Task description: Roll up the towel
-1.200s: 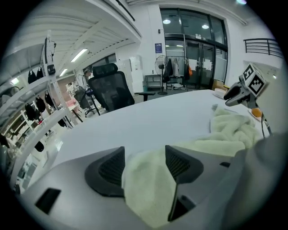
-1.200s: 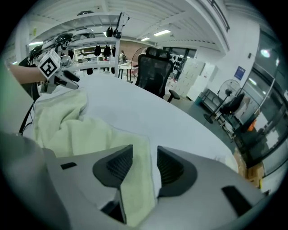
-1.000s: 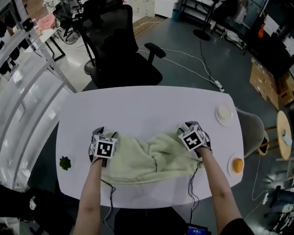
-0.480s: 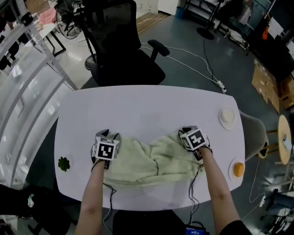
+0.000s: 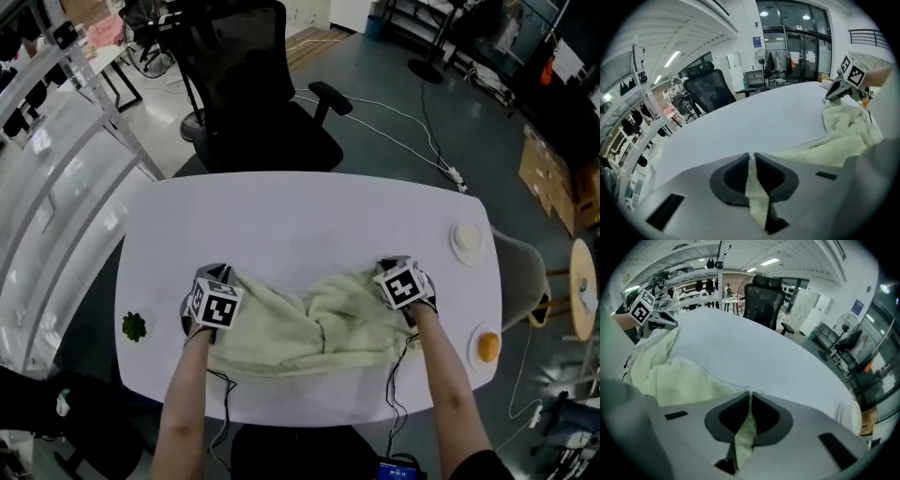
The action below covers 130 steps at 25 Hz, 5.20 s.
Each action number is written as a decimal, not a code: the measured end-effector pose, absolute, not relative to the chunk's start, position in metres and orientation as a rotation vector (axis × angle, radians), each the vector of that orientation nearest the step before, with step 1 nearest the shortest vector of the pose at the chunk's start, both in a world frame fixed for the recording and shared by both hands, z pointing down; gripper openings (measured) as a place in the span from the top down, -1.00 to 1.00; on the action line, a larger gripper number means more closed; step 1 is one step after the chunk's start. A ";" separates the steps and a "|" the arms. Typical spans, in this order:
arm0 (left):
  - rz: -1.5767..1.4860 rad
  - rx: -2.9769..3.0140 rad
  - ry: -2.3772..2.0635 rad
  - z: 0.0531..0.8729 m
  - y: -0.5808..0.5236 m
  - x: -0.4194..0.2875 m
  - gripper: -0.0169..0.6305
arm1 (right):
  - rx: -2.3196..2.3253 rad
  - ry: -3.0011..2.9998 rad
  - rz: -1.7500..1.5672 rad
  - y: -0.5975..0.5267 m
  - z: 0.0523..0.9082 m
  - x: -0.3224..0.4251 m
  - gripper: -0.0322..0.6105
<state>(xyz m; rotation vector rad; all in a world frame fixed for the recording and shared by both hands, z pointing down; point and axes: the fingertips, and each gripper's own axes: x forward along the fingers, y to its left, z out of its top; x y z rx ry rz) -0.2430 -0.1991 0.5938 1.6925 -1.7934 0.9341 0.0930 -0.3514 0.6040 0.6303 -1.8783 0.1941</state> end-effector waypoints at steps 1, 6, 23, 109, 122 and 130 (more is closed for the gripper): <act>0.935 1.691 -1.802 0.590 -0.198 -0.246 0.81 | 0.643 -1.877 0.184 -0.355 0.601 0.097 0.81; 0.950 1.671 -1.864 0.578 -0.189 -0.265 0.81 | 0.693 -1.865 0.134 -0.371 0.589 0.111 0.81; 1.026 1.605 -1.974 0.564 -0.184 -0.320 0.81 | 0.910 -1.796 0.019 -0.438 0.550 0.151 0.81; 0.762 1.993 -1.760 0.465 -0.120 -0.332 0.08 | 0.088 -2.351 0.047 0.039 0.541 -0.162 -0.24; 0.521 1.873 -1.599 0.532 -0.193 -0.347 0.17 | 0.158 -2.222 0.101 0.069 0.592 -0.213 -0.08; 0.468 1.680 -1.662 0.573 -0.205 -0.383 0.35 | 0.191 -2.179 0.132 0.065 0.617 -0.215 0.03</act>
